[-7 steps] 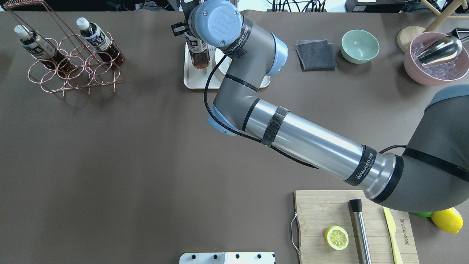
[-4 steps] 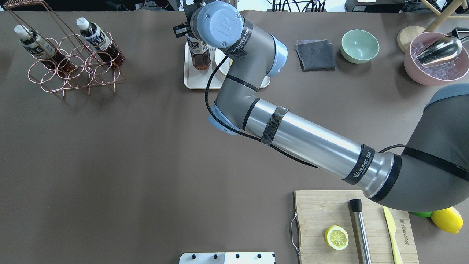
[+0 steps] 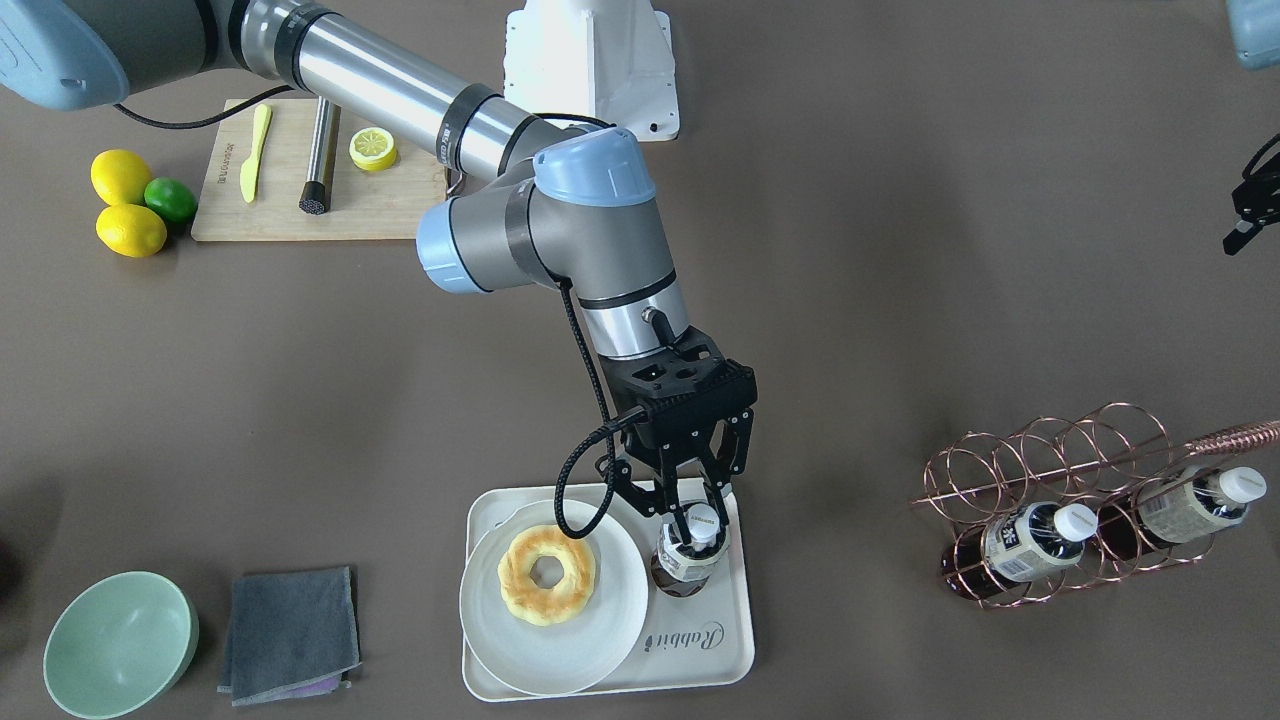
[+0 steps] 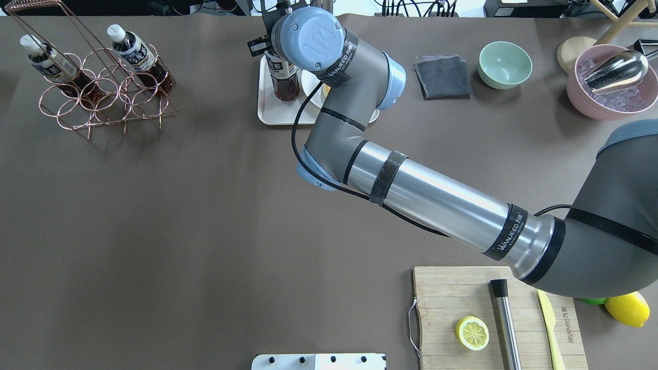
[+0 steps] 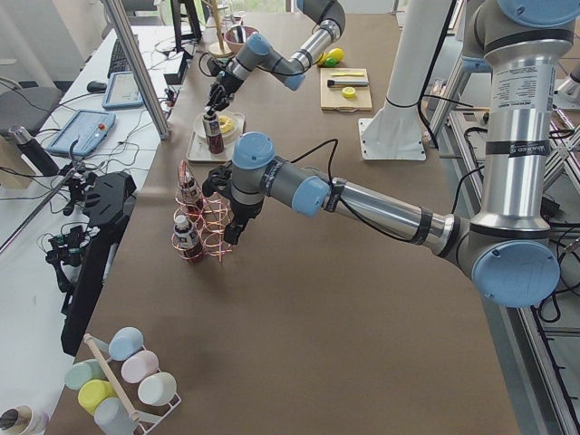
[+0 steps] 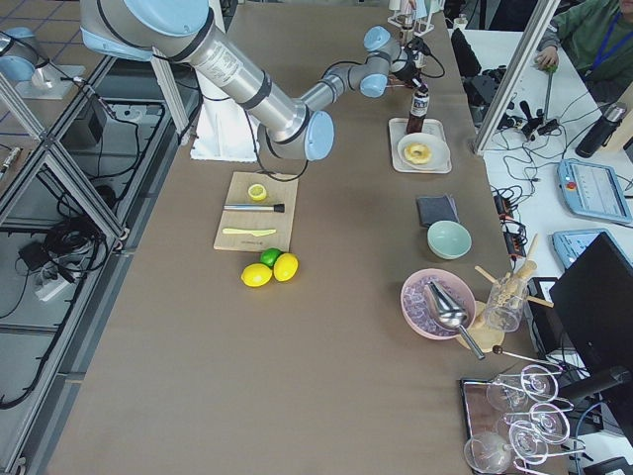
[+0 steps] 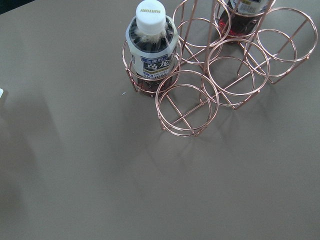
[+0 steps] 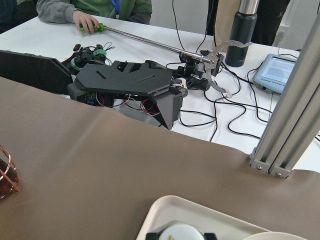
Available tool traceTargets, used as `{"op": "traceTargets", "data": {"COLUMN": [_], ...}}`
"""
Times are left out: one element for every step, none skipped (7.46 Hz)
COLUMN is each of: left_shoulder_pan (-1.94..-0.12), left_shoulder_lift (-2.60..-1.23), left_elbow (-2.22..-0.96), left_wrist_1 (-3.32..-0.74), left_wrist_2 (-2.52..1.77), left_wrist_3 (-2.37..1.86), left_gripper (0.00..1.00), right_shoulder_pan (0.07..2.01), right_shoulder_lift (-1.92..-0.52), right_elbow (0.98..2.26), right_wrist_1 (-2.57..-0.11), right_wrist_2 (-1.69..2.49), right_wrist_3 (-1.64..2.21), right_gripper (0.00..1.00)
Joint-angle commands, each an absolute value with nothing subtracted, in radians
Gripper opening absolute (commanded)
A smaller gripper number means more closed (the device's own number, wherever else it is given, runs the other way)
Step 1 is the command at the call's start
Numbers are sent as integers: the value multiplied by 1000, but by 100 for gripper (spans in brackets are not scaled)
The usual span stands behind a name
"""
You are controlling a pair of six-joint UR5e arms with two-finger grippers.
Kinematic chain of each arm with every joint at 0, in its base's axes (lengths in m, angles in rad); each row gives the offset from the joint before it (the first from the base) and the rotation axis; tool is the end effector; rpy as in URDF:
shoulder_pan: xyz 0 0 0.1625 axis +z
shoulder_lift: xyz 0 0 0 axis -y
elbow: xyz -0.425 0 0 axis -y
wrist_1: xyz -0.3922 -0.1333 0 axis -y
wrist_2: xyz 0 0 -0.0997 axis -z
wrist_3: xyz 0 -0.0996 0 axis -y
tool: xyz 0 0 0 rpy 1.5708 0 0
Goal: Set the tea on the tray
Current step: 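Lower the bottle onto the cream tray beside the plate and release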
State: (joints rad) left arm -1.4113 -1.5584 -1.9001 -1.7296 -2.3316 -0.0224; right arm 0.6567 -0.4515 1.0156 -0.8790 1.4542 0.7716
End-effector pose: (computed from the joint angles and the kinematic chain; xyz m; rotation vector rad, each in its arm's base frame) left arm 0.0139 -0.4931 0.4837 0.3838 0.7864 0.3091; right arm -0.5759 -0.6268 0.0741 0.9098 -0.8692 -0.0500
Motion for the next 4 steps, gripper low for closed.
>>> {"op": "traceTargets", "data": {"left_shoulder_pan": [-1411, -1411, -1411, -1413], "left_shoulder_lift": [-1555, -1551, -1548, -1546], "left_elbow": [-1904, -1905, -1908, -1910], "left_wrist_1": [-1730, -1730, -1730, -1730], "left_wrist_2": [-2332, -2332, -2332, -2333], "left_wrist_3": [-21, -21, -21, -21], "left_gripper": [100, 100, 100, 100], "right_shoulder_pan": [657, 658, 664, 684], "right_shoulder_lift": [-449, -449, -449, -456], "right_elbow": [1022, 1026, 1049, 1066], "right_wrist_1": [-879, -879, -880, -884], "right_wrist_2": [1453, 1454, 1454, 1474], "right_wrist_3": [776, 863, 929, 968], "right_gripper": [70, 99, 99, 99]}}
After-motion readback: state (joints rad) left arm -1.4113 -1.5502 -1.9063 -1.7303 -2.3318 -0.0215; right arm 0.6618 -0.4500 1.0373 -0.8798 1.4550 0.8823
